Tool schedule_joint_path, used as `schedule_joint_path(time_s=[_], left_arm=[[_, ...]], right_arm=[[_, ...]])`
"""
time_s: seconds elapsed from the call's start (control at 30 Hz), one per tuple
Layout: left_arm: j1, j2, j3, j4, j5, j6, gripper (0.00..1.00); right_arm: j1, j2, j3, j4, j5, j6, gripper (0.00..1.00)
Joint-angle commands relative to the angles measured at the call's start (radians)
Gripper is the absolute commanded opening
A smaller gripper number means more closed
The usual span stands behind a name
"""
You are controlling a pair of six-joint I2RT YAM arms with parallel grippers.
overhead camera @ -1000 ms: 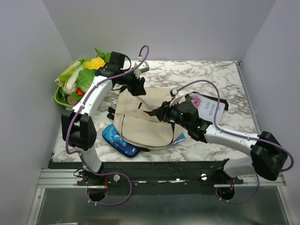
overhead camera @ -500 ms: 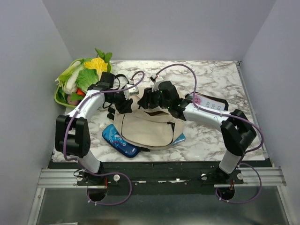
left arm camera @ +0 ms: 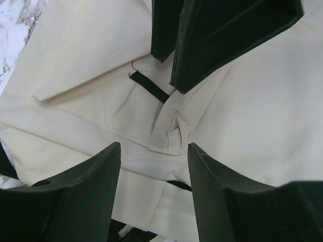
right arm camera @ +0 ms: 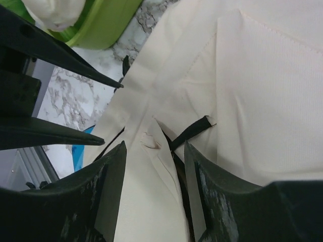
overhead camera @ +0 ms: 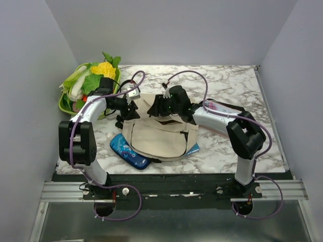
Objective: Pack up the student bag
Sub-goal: Zip the student bag at the center of the board.
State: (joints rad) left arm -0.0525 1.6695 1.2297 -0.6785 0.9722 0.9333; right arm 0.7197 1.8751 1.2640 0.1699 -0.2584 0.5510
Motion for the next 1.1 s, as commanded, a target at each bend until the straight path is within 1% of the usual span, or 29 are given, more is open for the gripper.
schedule_joint_path(time_s=[0.0, 0.13, 0.17, 0.23, 0.3, 0.53, 0.7, 0.87, 1.07], left_arm=[[-0.003, 0.021, 0.016, -0.027, 0.111, 0.103, 0.63], [-0.023, 0.056, 0.051, -0.082, 0.122, 0.176, 0.64], [-0.032, 0.067, 0.065, -0.136, 0.120, 0.200, 0.64], [-0.052, 0.100, 0.111, -0.206, 0.114, 0.303, 0.68], [-0.059, 0.114, 0.129, -0.248, 0.108, 0.329, 0.70], [-0.063, 0.115, 0.093, -0.237, 0.079, 0.369, 0.70], [-0.063, 0.092, 0.048, -0.193, 0.062, 0.369, 0.68], [-0.063, 0.068, 0.027, -0.182, 0.068, 0.380, 0.68], [-0.063, 0.061, 0.017, -0.136, 0.066, 0.348, 0.68]], right_arm=[[-0.003, 0.053, 0.029, -0.069, -0.053, 0.059, 0.57], [-0.006, 0.071, 0.025, -0.072, -0.055, 0.098, 0.57], [-0.006, 0.075, 0.026, -0.082, -0.042, 0.105, 0.57], [-0.011, 0.081, 0.028, -0.083, -0.038, 0.124, 0.57], [-0.016, 0.097, 0.044, -0.083, -0.045, 0.133, 0.57], [-0.020, 0.154, 0.116, -0.101, -0.036, 0.141, 0.54], [-0.020, 0.185, 0.155, -0.125, -0.031, 0.148, 0.49], [-0.020, 0.203, 0.189, -0.153, -0.030, 0.155, 0.43], [-0.020, 0.214, 0.196, -0.167, -0.018, 0.141, 0.37]])
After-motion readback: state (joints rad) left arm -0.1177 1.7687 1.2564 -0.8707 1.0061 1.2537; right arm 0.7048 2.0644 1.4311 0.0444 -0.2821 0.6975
